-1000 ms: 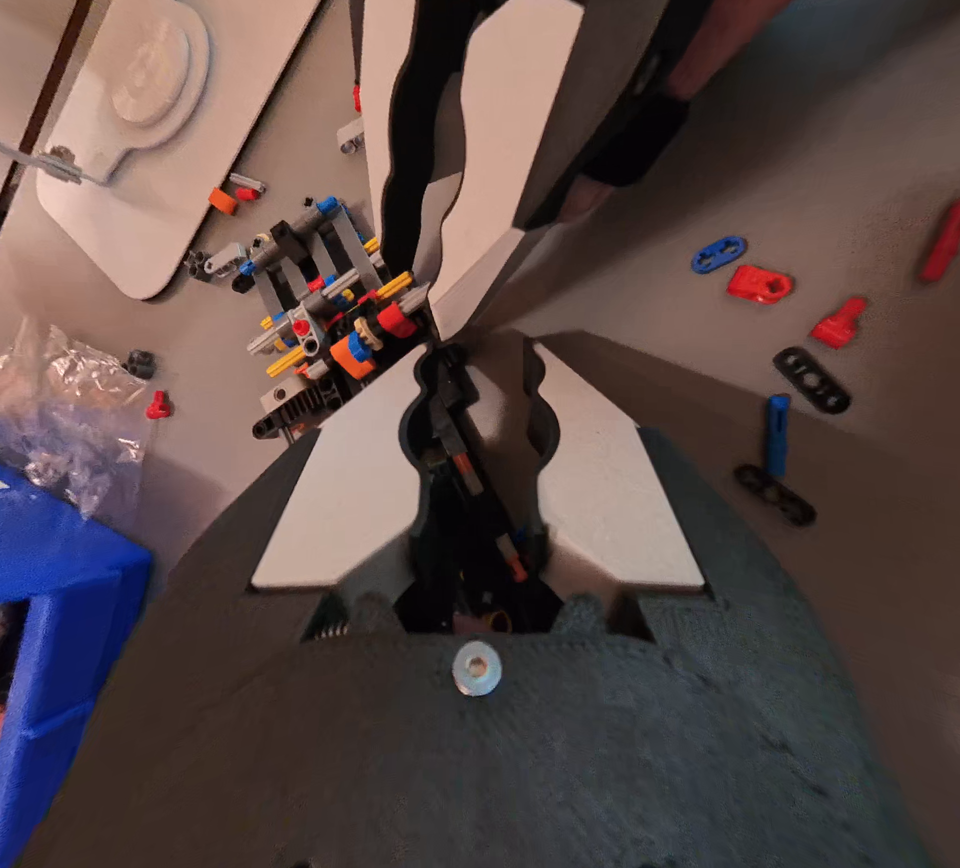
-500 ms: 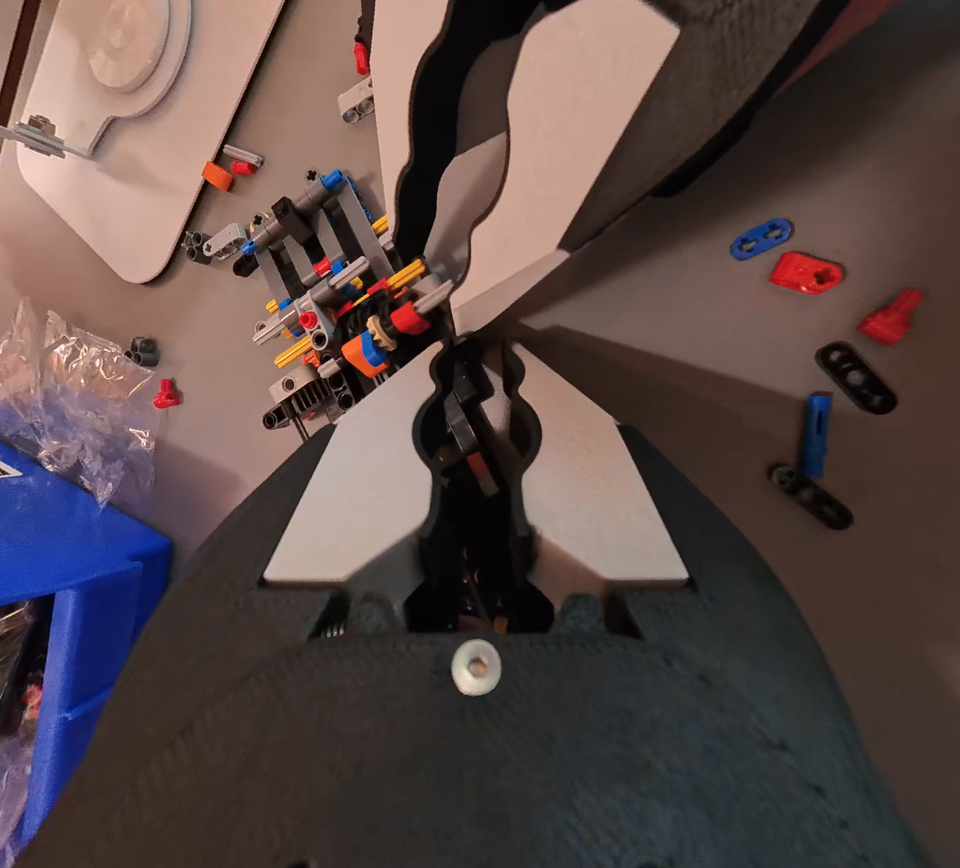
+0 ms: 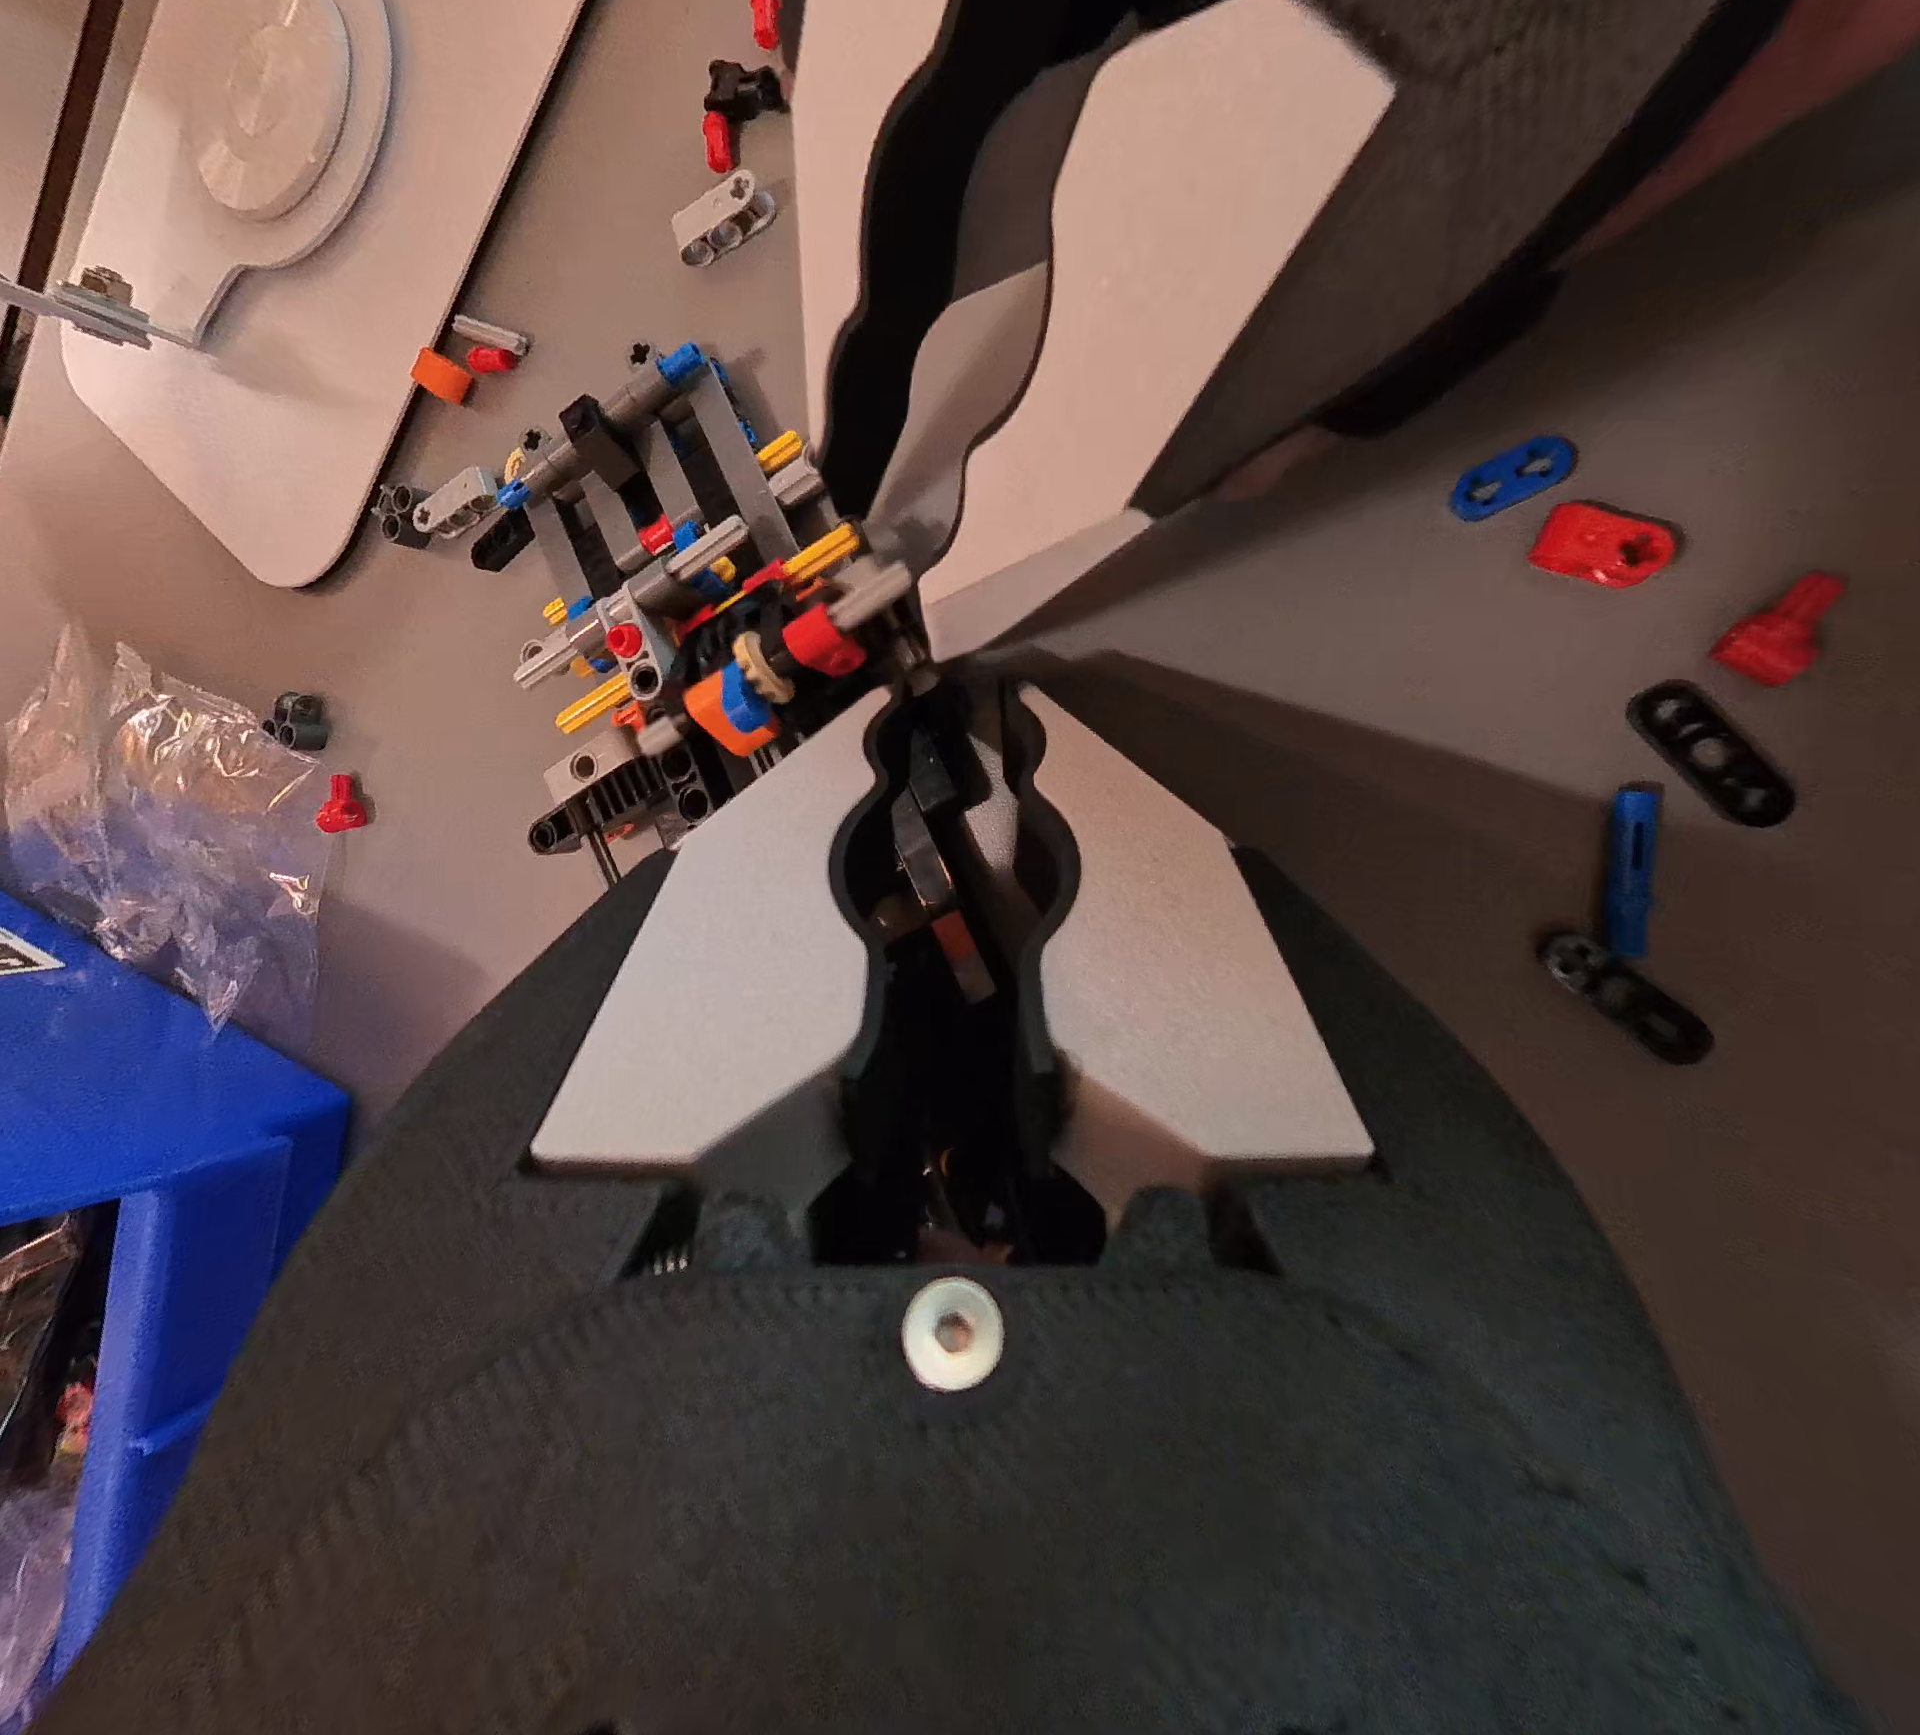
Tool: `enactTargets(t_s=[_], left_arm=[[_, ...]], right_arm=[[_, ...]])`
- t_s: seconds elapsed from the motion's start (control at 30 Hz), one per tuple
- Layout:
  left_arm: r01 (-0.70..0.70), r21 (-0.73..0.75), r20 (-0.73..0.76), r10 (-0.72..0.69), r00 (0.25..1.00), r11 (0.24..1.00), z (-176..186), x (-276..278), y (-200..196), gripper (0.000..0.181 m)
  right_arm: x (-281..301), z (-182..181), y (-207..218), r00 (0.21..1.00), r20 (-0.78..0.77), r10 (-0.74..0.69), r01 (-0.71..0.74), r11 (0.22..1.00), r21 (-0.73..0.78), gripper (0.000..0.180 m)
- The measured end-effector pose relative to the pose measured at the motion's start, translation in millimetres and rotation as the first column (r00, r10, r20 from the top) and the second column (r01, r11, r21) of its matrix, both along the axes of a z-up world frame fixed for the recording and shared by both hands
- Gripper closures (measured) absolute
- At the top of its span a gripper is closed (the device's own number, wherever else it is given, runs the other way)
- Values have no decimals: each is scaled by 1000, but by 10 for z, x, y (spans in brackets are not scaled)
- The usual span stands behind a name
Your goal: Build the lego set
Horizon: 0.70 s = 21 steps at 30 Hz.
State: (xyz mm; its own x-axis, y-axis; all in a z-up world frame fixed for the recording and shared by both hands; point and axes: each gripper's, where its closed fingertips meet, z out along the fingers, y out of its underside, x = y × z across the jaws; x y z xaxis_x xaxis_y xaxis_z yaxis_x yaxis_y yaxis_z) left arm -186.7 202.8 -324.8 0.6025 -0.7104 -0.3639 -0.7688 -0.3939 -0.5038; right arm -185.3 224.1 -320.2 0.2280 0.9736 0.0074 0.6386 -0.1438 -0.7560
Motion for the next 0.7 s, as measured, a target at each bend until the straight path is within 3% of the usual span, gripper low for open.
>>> enactTargets(t_s=[0.7], left_arm=[[39,14,46,-40,998,999,13,21,-31,158]], right_arm=[[-19,21,-54,996,-24,-88,87,995,-41,158]])
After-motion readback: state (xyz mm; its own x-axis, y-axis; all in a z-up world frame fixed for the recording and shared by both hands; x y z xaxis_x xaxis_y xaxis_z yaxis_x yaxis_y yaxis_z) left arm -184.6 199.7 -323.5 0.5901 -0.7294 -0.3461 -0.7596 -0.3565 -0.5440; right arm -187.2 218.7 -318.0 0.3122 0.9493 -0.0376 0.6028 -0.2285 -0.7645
